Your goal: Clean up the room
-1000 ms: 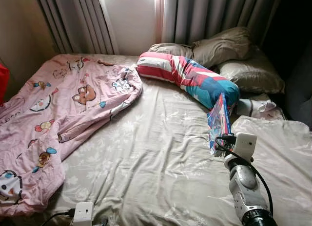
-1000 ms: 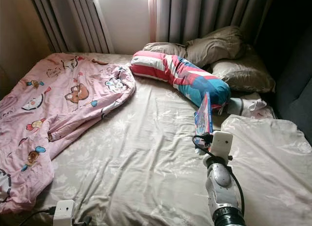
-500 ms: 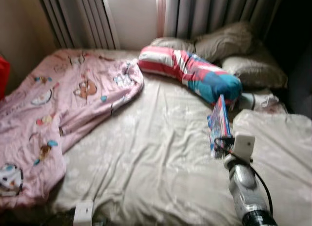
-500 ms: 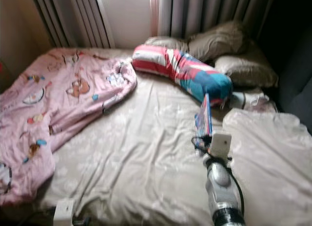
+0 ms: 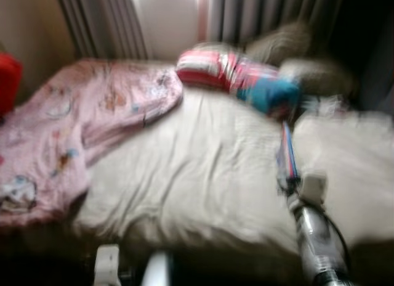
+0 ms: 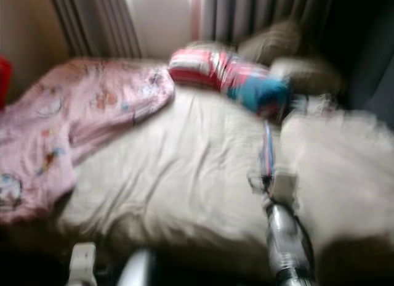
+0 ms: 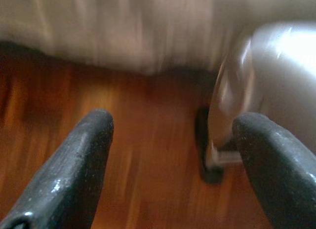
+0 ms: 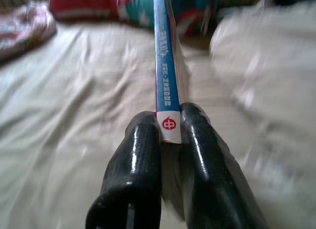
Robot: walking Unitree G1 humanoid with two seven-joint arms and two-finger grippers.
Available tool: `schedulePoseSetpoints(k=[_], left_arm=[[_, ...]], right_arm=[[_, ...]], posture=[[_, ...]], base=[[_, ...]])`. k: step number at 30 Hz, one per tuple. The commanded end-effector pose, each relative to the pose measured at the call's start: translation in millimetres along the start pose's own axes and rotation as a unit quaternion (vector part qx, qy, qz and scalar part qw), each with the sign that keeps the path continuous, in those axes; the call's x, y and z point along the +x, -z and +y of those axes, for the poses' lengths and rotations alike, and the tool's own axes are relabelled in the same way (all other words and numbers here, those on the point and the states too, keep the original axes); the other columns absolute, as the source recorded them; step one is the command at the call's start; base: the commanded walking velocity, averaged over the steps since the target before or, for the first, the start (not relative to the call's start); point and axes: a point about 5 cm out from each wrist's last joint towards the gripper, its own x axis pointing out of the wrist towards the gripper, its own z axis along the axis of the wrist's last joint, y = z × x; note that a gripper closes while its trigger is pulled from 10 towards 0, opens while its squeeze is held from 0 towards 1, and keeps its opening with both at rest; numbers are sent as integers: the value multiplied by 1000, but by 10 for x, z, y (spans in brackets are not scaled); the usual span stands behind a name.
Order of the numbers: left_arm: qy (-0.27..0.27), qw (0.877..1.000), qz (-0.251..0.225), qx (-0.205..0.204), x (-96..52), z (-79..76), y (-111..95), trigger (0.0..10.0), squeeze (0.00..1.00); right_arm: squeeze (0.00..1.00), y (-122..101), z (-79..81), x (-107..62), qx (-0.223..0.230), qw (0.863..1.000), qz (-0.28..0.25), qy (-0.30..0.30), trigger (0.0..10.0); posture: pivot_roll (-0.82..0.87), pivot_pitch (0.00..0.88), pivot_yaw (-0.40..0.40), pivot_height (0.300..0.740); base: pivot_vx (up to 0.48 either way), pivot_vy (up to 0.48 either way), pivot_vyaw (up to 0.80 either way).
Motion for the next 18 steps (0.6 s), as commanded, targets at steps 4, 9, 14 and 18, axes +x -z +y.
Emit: schedulePoseSetpoints(k=[4,9,14,18], left_arm=[[-6,999,-31,15,45,35,-218,10000,0],[-5,999,-32,12,43,28,-212,10000,0],[-3,1000,-28,11,31,49,-174,10000,0],[-3,1000,-26,10,29,59,-166,10000,0]], right_arm=[[0,-120,152,54,-1,999,-23,-39,10000],[0,-144,172,62,5,998,-31,-46,10000],[0,-148,167,64,6,998,-33,-45,10000],[0,-143,154,61,6,999,-32,-43,10000]], posture=[[-21,0,9,628],[-20,0,10,628],[-22,0,11,628],[-22,0,11,628]], base=[[0,0,0],[0,0,0],[0,0,0],[0,0,0]])
